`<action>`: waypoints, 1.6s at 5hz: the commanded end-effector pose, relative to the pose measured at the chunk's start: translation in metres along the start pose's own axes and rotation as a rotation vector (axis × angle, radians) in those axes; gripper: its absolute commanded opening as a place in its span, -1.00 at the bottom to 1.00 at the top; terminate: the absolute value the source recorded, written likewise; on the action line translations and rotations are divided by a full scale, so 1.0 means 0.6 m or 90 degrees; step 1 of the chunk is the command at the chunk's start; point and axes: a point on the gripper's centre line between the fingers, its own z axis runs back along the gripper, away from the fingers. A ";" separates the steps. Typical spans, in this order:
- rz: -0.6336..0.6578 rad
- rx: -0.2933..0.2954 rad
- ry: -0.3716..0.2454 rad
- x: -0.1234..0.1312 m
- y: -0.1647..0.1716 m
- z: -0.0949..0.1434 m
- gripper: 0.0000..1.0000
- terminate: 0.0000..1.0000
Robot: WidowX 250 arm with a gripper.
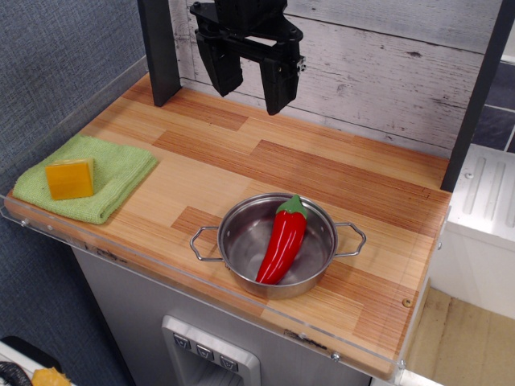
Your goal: PICK UP THE RED CHILLI AND PUT THE ANOTHER SIDE OF THE TABLE
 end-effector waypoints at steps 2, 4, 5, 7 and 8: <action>-0.020 0.034 0.021 -0.025 -0.015 -0.009 1.00 -1.00; -0.028 0.033 0.059 -0.079 -0.057 -0.051 1.00 -1.00; -0.031 0.028 0.077 -0.098 -0.068 -0.071 1.00 -1.00; -0.037 0.031 0.080 -0.089 -0.087 -0.120 1.00 -1.00; -0.026 0.055 0.076 -0.091 -0.095 -0.139 1.00 -1.00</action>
